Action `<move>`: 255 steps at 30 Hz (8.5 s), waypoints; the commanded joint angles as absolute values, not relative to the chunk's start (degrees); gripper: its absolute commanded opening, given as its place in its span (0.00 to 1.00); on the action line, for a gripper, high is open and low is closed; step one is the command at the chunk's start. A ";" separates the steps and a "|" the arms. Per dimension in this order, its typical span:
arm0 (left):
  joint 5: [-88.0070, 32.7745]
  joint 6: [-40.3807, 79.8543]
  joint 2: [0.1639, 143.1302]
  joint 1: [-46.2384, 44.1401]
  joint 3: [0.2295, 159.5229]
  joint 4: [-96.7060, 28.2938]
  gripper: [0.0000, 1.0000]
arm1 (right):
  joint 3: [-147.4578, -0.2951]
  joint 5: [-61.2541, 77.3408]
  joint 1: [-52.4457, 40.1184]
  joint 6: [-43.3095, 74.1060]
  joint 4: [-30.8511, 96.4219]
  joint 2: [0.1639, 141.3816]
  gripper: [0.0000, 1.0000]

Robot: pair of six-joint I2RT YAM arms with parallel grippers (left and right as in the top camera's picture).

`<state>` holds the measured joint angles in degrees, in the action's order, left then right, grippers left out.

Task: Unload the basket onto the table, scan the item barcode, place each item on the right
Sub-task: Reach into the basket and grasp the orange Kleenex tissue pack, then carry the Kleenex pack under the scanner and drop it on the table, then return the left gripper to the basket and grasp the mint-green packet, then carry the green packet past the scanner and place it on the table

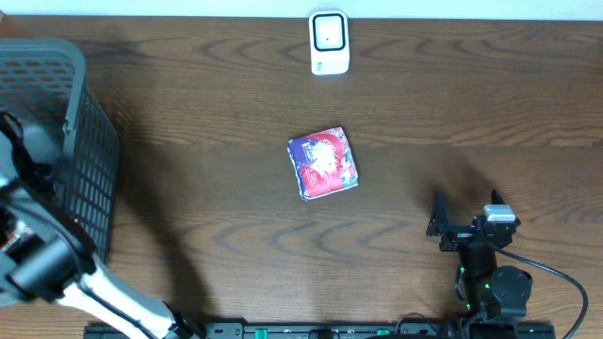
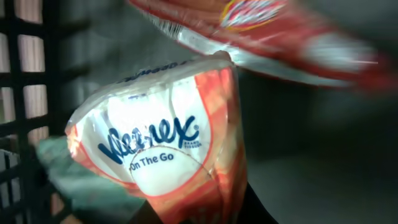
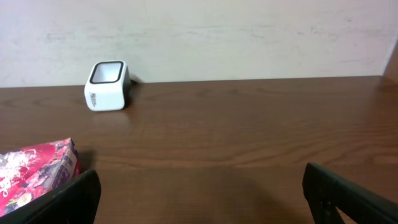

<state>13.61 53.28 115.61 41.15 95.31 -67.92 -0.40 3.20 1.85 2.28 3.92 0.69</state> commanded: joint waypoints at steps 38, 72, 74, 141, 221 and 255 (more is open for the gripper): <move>-8.97 38.04 93.36 -28.05 91.24 -45.36 0.07 | -0.34 3.53 2.15 1.61 4.10 0.32 0.99; -16.32 40.73 115.79 -40.40 92.53 -28.36 0.68 | -0.34 3.55 2.15 1.61 4.10 0.32 0.99; -16.27 40.66 113.47 -39.38 92.60 -28.36 0.68 | -0.32 3.53 2.15 1.61 4.10 0.32 0.99; 11.11 11.38 88.42 46.33 87.50 -64.18 0.85 | -0.34 3.55 2.15 1.63 4.10 0.32 0.99; -17.06 53.34 93.93 -20.97 84.62 -31.66 0.08 | -0.34 3.53 2.15 1.63 4.10 0.32 0.99; -21.17 61.12 110.00 -34.28 84.64 -9.26 0.56 | -0.34 3.55 2.15 1.61 4.10 0.32 0.99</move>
<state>-15.86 64.99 113.65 -37.67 84.66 -10.39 -0.40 3.20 1.85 2.28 3.90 0.69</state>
